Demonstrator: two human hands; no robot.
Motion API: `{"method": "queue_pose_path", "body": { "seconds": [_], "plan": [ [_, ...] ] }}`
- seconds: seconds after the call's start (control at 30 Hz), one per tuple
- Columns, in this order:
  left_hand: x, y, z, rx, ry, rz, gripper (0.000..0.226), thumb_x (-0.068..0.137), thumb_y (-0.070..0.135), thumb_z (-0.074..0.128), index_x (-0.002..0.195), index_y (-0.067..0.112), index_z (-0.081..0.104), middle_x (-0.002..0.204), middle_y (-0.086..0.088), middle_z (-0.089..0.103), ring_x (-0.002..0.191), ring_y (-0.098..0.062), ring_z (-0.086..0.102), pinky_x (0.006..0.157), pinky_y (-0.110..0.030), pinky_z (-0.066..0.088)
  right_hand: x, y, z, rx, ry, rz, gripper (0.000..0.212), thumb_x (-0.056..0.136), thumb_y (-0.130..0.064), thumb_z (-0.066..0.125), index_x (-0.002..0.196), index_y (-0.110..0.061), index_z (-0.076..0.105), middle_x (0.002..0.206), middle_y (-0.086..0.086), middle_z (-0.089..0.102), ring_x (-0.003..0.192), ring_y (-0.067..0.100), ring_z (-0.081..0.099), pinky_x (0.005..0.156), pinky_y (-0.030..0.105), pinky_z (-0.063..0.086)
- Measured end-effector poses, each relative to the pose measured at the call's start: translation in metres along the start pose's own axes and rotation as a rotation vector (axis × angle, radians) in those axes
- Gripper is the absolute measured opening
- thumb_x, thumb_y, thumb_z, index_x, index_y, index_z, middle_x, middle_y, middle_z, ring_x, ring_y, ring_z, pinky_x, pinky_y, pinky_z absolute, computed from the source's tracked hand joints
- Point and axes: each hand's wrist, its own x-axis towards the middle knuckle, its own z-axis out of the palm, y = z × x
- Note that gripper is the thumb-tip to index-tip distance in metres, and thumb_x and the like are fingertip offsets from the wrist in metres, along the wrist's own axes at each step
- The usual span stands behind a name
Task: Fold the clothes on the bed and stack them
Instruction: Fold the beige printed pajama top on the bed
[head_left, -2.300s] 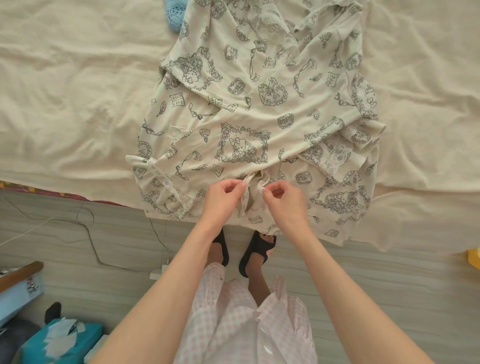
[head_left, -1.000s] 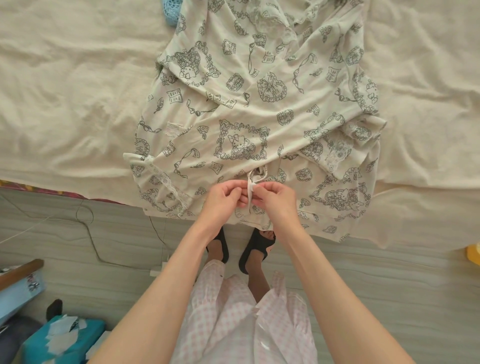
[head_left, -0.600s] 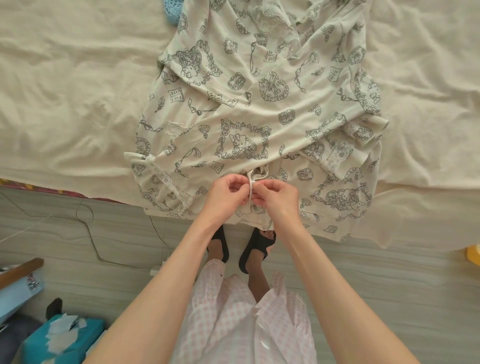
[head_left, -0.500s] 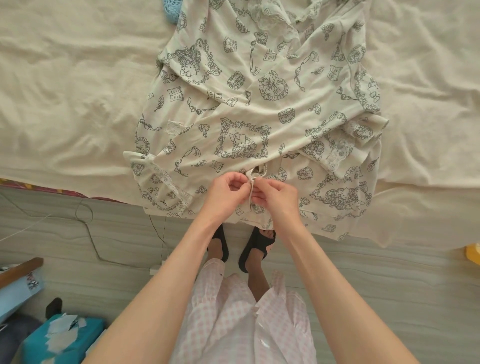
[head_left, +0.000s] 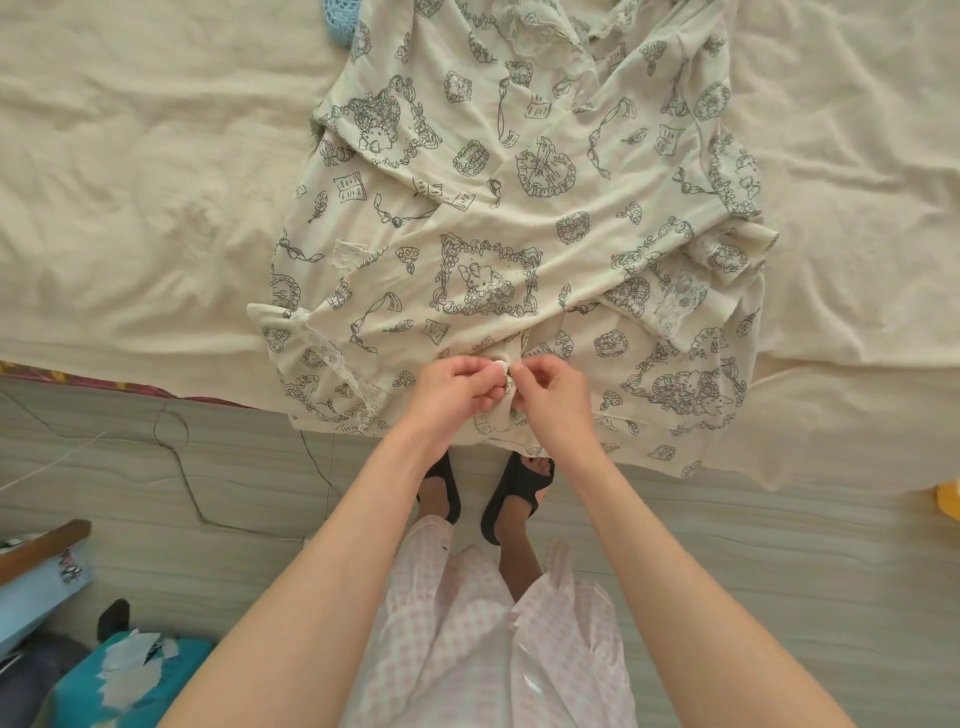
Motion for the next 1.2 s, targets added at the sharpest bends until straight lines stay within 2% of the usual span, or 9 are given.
{"method": "queue_pose_path", "body": {
  "seconds": [0.1,0.2,0.37,0.53,0.67,0.83,1.0,1.13,1.2],
  "plan": [
    [0.001,-0.008,0.001,-0.23,0.065,-0.098,0.011,0.091,-0.002,0.054,0.088,0.005,0.062,0.072,-0.004,0.063,0.058,-0.008,0.057,0.053,-0.014,0.048,0.004,0.006,0.004,-0.19,0.031,-0.147,0.003,0.09,-0.013,0.059,0.092,-0.015,0.057,0.081,-0.005,0.058,0.074,0.007,0.053,0.068,0.015,0.043],
    [0.0,-0.017,-0.002,-0.214,0.196,-0.135,0.012,0.091,-0.003,0.053,0.092,0.007,0.058,0.076,-0.006,0.062,0.062,-0.011,0.056,0.053,-0.016,0.049,0.005,0.022,-0.008,-0.108,0.08,-0.048,0.014,0.086,-0.013,0.063,0.097,-0.017,0.055,0.081,-0.012,0.054,0.073,-0.001,0.052,0.062,0.006,0.041],
    [-0.016,-0.047,-0.033,0.026,0.37,-0.198,0.027,0.09,0.009,0.061,0.116,0.01,0.055,0.114,-0.007,0.06,0.099,-0.018,0.057,0.083,-0.03,0.05,-0.014,0.067,-0.034,0.045,0.085,0.317,0.013,0.093,-0.024,0.056,0.102,-0.015,0.06,0.105,0.003,0.064,0.086,0.013,0.059,0.079,0.032,0.051],
    [-0.011,-0.07,-0.034,-0.377,0.15,-0.394,0.056,0.087,0.015,0.064,0.137,0.008,0.04,0.141,-0.011,0.044,0.133,-0.025,0.037,0.103,-0.041,0.037,-0.037,0.07,-0.024,0.113,-0.07,0.119,0.019,0.091,-0.03,0.06,0.108,-0.023,0.062,0.109,-0.01,0.064,0.098,0.0,0.058,0.078,0.015,0.048],
    [-0.001,-0.082,-0.019,-0.586,0.303,-0.379,0.041,0.09,0.031,0.06,0.126,0.016,0.051,0.139,-0.005,0.049,0.134,-0.019,0.035,0.109,-0.043,0.022,-0.03,0.049,0.003,-0.141,-0.176,-0.119,0.022,0.088,-0.029,0.063,0.109,-0.02,0.067,0.121,-0.007,0.06,0.114,0.005,0.05,0.095,0.027,0.041],
    [-0.005,-0.091,-0.031,-0.748,0.303,-0.427,0.044,0.088,0.035,0.061,0.126,0.015,0.051,0.125,-0.005,0.057,0.127,-0.021,0.045,0.109,-0.048,0.022,-0.026,0.045,0.016,-0.246,-0.164,-0.08,0.013,0.098,-0.024,0.041,0.099,-0.017,0.052,0.093,-0.002,0.059,0.088,0.017,0.054,0.072,0.029,0.037],
    [-0.012,-0.1,-0.037,-0.377,0.347,-0.438,0.031,0.092,0.011,0.058,0.121,0.005,0.051,0.113,-0.008,0.061,0.123,-0.024,0.049,0.106,-0.043,0.032,-0.036,0.081,0.01,-0.356,-0.113,0.037,0.021,0.1,-0.025,0.035,0.107,-0.012,0.05,0.083,-0.001,0.064,0.087,0.019,0.059,0.075,0.034,0.045],
    [-0.022,-0.108,-0.058,-0.178,0.477,-0.353,0.068,0.091,0.012,0.059,0.147,0.01,0.019,0.122,-0.012,0.05,0.114,-0.023,0.049,0.1,-0.043,0.038,-0.034,0.106,-0.014,0.19,0.135,0.453,0.02,0.099,-0.019,0.045,0.108,-0.002,0.049,0.096,0.011,0.066,0.082,0.02,0.06,0.067,0.033,0.049],
    [-0.02,-0.102,-0.079,-0.147,0.559,-0.231,0.078,0.09,0.009,0.061,0.148,0.016,0.011,0.138,-0.014,0.039,0.122,-0.025,0.044,0.1,-0.041,0.039,-0.03,0.114,-0.034,0.44,0.298,0.573,0.036,0.097,-0.025,0.051,0.123,-0.002,0.042,0.111,0.015,0.058,0.095,0.025,0.059,0.074,0.035,0.05]
  ]
}}
